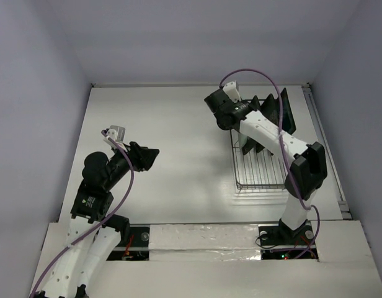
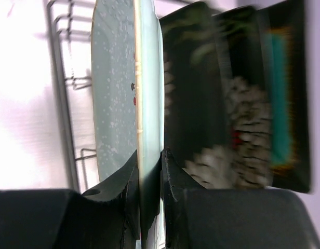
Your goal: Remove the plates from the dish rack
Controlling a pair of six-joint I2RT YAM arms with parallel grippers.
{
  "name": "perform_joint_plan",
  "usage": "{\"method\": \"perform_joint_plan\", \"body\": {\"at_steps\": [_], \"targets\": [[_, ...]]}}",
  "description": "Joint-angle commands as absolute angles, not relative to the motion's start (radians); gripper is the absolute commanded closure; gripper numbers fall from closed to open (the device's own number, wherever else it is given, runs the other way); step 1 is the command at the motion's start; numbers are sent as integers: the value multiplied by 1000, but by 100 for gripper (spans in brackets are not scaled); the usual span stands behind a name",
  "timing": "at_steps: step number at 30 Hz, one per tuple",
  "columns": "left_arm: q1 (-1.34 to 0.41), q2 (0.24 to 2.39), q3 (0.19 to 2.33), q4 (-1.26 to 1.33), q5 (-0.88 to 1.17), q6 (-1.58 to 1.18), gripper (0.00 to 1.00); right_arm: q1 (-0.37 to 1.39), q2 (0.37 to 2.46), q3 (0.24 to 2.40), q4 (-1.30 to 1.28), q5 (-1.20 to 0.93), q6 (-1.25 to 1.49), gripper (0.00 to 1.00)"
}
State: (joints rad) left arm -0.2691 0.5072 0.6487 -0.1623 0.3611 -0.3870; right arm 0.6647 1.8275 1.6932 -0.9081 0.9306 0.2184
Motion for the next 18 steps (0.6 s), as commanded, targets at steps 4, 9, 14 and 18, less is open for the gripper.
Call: {"method": "perform_joint_plan", "body": {"at_steps": [4, 9, 14, 18], "targets": [[-275, 505, 657, -135, 354, -391, 51, 670, 1743, 1762, -906, 1109, 236, 100], [-275, 509, 660, -138, 351, -390, 51, 689, 1695, 1831, -937, 1112, 281, 100], [-275, 509, 666, -143, 341, -388, 51, 738, 1602, 1833, -775, 920, 264, 100], [-275, 508, 678, -166, 302, -384, 52, 762, 1600, 1778, -593, 651, 322, 100]]}}
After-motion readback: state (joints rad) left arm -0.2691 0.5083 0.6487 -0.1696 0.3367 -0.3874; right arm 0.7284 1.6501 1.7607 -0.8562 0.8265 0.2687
